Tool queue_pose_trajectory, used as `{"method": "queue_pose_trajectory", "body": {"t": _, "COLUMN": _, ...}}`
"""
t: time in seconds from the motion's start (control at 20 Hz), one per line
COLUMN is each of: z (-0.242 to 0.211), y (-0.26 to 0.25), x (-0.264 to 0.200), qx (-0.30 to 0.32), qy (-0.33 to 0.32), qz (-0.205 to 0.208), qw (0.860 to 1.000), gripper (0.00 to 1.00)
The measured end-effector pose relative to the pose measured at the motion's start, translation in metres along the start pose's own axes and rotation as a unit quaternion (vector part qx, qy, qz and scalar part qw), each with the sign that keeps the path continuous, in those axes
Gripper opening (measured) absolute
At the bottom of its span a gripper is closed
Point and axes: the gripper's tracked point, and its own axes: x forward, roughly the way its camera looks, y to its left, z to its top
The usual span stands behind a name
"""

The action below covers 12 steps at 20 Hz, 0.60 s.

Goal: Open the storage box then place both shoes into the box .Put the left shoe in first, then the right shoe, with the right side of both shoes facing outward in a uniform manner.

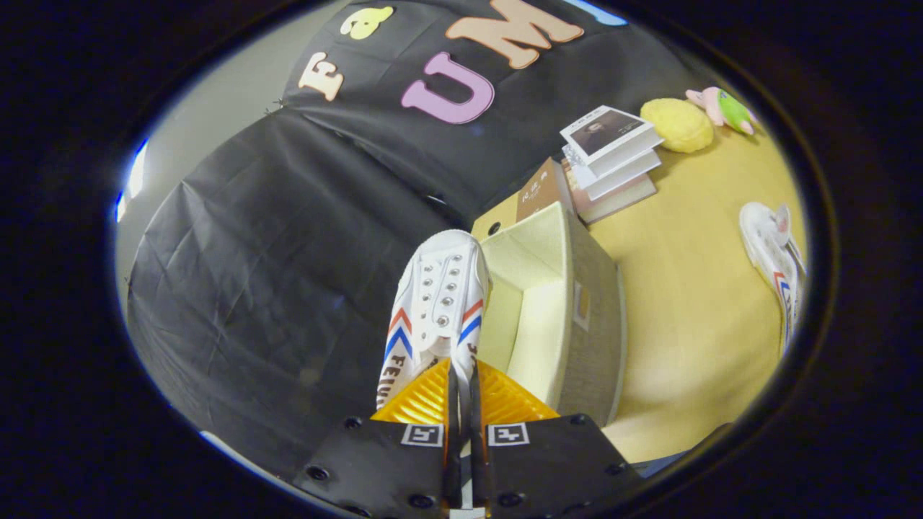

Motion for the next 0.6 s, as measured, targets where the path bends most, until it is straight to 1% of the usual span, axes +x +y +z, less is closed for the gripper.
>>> {"method": "queue_pose_trajectory", "body": {"t": 0.1, "z": -0.002, "y": 0.002, "x": 0.015, "qx": -0.003, "qy": 0.008, "qz": -0.024, "qw": 1.0, "gripper": 0.08}}
{"method": "queue_pose_trajectory", "body": {"t": 0.25, "z": -0.009, "y": -0.007, "x": 0.032, "qx": 0.001, "qy": 0.021, "qz": -0.062, "qw": 0.998, "gripper": 0.08}}
{"method": "queue_pose_trajectory", "body": {"t": 0.45, "z": -0.011, "y": -0.015, "x": 0.036, "qx": 0.026, "qy": 0.032, "qz": -0.097, "qw": 0.994, "gripper": 0.09}}
{"method": "queue_pose_trajectory", "body": {"t": 0.6, "z": -0.011, "y": -0.033, "x": 0.045, "qx": 0.042, "qy": 0.046, "qz": -0.136, "qw": 0.989, "gripper": 0.09}}
